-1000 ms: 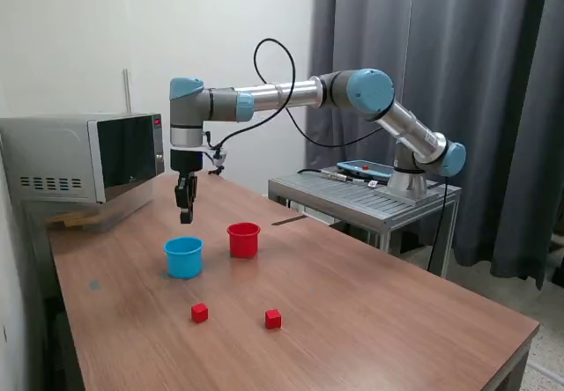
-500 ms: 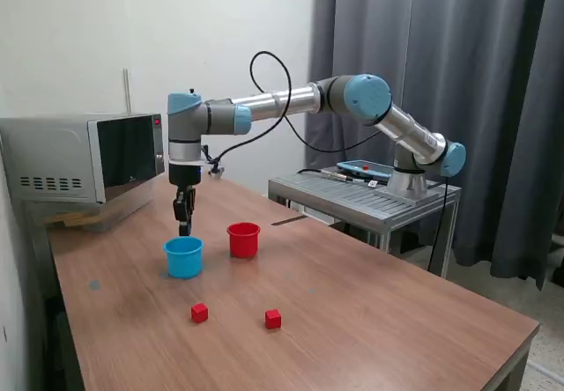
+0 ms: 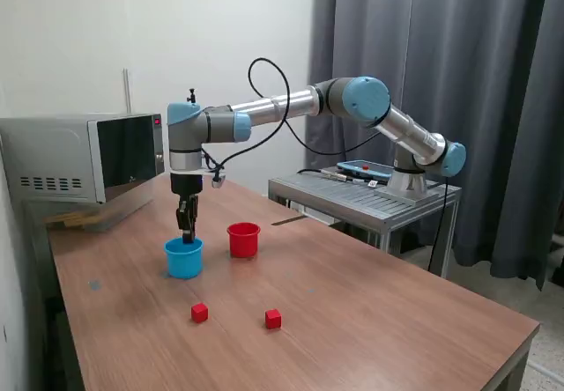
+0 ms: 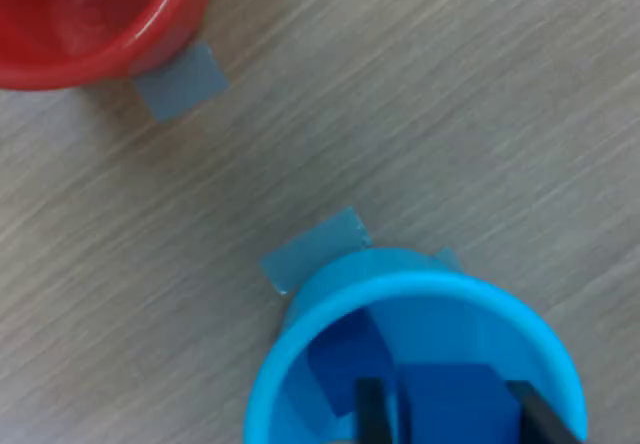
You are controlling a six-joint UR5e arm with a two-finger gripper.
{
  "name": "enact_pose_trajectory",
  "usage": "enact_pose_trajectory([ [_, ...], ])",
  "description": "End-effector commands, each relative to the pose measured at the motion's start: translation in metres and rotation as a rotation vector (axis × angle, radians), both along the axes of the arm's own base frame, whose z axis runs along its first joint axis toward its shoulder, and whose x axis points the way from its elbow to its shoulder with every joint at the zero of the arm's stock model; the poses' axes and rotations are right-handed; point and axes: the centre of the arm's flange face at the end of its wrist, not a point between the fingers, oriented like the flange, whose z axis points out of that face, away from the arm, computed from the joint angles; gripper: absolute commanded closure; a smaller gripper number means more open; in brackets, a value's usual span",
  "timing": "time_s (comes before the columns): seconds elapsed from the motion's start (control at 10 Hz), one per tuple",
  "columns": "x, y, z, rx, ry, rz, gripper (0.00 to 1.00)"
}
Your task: Place red objects in the red bin, and blue objects in the blue bin.
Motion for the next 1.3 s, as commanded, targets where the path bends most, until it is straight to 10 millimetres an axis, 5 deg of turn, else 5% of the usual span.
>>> enact_pose_trajectory([
  [0.0, 0.000, 0.000, -0.001, -0.002, 0.000, 0.000, 0.00],
  [0.6, -0.001, -0.001, 0.001, -0.001, 0.002, 0.002, 0.00],
  [1.2, -0.008, -0.014, 0.041, 0.015, 0.061, 0.018, 0.00],
])
